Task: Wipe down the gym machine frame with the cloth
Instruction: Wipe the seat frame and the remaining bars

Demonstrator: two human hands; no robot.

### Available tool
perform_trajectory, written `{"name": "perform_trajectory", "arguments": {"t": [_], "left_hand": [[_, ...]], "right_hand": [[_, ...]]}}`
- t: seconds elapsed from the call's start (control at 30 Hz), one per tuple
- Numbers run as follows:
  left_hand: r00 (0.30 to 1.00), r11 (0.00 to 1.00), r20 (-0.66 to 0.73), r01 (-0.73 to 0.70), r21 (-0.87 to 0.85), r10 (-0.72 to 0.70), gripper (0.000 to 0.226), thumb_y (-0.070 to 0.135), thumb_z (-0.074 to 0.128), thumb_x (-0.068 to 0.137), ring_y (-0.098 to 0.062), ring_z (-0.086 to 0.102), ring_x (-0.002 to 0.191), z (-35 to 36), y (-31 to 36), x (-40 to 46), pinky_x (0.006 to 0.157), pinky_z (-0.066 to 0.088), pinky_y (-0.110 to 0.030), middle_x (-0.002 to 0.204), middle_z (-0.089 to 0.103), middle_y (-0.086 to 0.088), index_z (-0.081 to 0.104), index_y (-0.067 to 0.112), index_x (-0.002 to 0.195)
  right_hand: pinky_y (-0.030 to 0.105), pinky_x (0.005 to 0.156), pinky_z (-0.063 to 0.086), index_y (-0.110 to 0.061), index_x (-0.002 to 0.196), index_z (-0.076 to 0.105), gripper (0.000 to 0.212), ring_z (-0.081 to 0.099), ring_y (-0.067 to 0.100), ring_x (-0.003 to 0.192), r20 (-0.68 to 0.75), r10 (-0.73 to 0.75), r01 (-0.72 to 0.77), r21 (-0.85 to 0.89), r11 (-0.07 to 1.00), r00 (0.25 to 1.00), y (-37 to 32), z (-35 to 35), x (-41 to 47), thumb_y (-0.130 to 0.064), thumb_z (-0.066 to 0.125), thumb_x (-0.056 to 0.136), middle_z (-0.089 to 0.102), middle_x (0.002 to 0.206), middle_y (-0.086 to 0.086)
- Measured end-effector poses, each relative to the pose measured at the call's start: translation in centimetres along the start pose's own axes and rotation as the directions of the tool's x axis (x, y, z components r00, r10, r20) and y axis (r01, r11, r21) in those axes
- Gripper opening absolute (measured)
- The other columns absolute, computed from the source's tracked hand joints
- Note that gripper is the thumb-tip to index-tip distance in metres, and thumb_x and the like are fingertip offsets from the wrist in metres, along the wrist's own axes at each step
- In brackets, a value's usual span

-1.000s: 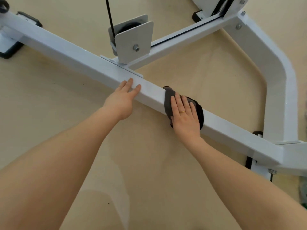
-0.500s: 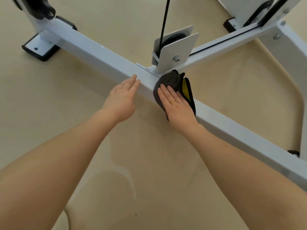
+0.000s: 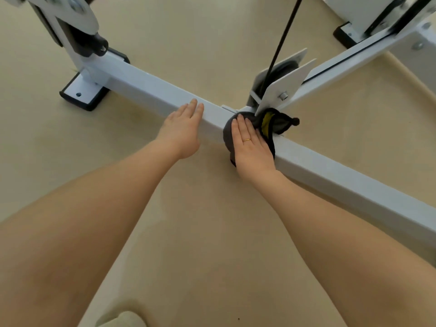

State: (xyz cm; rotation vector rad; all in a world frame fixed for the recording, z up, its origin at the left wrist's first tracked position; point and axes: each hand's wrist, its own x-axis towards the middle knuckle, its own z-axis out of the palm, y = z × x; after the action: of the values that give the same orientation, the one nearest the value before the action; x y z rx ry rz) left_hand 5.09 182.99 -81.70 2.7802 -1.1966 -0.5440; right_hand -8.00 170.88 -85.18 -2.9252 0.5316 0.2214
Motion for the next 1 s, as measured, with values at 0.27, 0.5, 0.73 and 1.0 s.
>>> {"name": "perform_trajectory", "arguments": {"t": [0.27,0.5,0.73,1.0], "left_hand": [[0.997,0.996,-0.004,-0.073,0.047,0.073,0.069,0.006,0.041,0.09,-0.033,-0.003,0.142,0.6,-2.6,1.2,0.114,0.001,-0.038,0.156,-0.005,-0.011,0.011,0.032,0.147],[0.968,0.977,-0.141,-0.211,-0.027,0.205,0.064,0.0,0.04,0.087,-0.021,0.018,0.139,0.1,-6.1,2.3,0.112,0.014,-0.028,0.154,0.019,-0.001,0.021,0.016,0.146],[0.972,0.973,-0.032,-0.23,0.032,0.231,0.062,0.008,0.036,0.092,-0.021,0.008,0.142,-0.5,-5.9,2.2,0.115,0.007,-0.03,0.156,0.005,0.0,0.01,0.016,0.148],[0.983,0.965,-0.042,-0.186,-0.186,0.181,0.064,0.0,0.035,0.088,-0.015,0.006,0.142,-0.2,-6.0,1.8,0.113,0.009,-0.025,0.156,0.008,0.005,0.016,0.018,0.147]], "right_hand": [[0.027,0.111,-0.013,-0.015,0.146,-0.009,0.063,-0.007,0.02,0.144,0.008,0.006,-0.005,-0.073,0.997,1.0,1.9,0.0,-3.9,-0.005,0.012,0.087,-0.007,0.157,0.002],[0.028,0.113,-0.002,-0.011,0.147,-0.012,0.067,-0.013,0.018,0.143,0.068,0.015,-0.013,-0.029,0.999,0.998,-3.9,-0.2,1.5,-0.011,0.034,0.098,-0.016,0.156,0.003],[0.03,0.115,0.001,-0.016,0.148,-0.009,0.071,-0.012,0.017,0.144,0.154,-0.007,0.011,-0.026,1.0,0.988,-5.1,-2.2,3.1,-0.004,0.035,0.094,-0.018,0.156,0.0],[0.03,0.114,0.005,-0.013,0.148,-0.008,0.066,-0.008,0.017,0.144,0.123,0.018,-0.012,-0.051,0.999,0.992,-5.6,-1.9,2.9,-0.005,0.029,0.095,-0.014,0.156,0.002]]}}
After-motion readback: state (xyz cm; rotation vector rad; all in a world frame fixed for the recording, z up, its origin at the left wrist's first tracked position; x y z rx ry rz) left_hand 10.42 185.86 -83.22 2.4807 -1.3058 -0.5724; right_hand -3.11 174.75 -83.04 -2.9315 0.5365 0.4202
